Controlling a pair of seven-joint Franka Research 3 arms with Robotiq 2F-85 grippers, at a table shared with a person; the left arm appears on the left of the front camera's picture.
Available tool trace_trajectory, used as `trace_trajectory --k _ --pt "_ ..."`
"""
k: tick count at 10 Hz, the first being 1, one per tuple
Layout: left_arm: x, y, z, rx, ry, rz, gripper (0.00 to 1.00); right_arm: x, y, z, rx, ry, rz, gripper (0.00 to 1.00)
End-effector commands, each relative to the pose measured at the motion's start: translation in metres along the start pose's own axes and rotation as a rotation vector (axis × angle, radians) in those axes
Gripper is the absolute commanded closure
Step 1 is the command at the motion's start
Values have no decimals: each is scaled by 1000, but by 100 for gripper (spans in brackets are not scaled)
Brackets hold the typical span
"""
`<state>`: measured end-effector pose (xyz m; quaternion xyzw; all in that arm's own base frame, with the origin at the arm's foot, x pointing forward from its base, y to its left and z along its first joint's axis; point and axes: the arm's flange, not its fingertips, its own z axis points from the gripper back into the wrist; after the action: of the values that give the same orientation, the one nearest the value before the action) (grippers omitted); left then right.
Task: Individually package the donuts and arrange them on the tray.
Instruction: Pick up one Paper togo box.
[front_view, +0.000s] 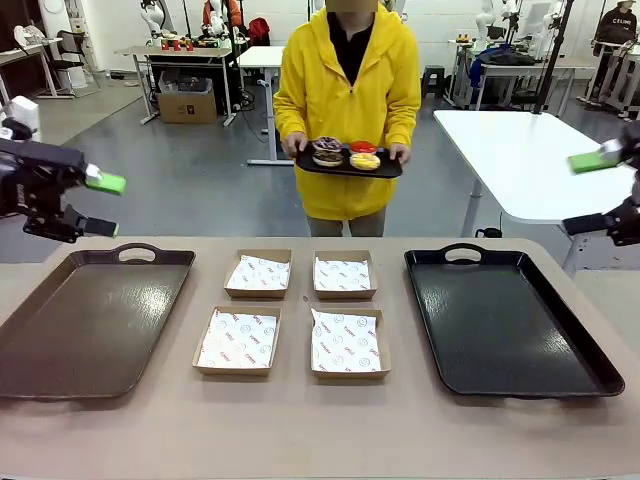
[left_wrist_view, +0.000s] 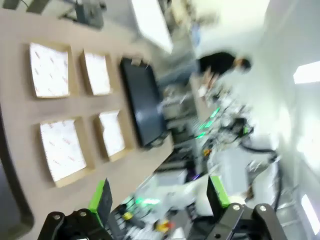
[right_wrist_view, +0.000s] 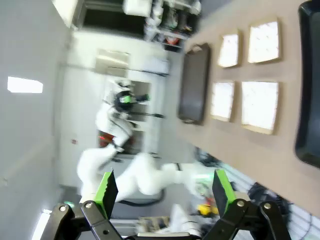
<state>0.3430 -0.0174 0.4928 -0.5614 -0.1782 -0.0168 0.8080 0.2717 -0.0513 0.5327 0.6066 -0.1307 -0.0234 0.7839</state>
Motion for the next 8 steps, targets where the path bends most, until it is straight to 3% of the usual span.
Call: trace_trajectory --k 1,2,4,8 --pt "-12 24 12 -28 -90 105 0 -56 -62 -8 48 -6 -141 0" --pt "-13 33 22 2 -84 128 0 -64 -75 4 33 53 -176 0" --pt "-13 50 36 48 -68 178 0 -75 -90 15 -68 145 -121 0" --pt "-17 74 51 109 -80 234 0 -81 -100 29 -119 98 -102 0"
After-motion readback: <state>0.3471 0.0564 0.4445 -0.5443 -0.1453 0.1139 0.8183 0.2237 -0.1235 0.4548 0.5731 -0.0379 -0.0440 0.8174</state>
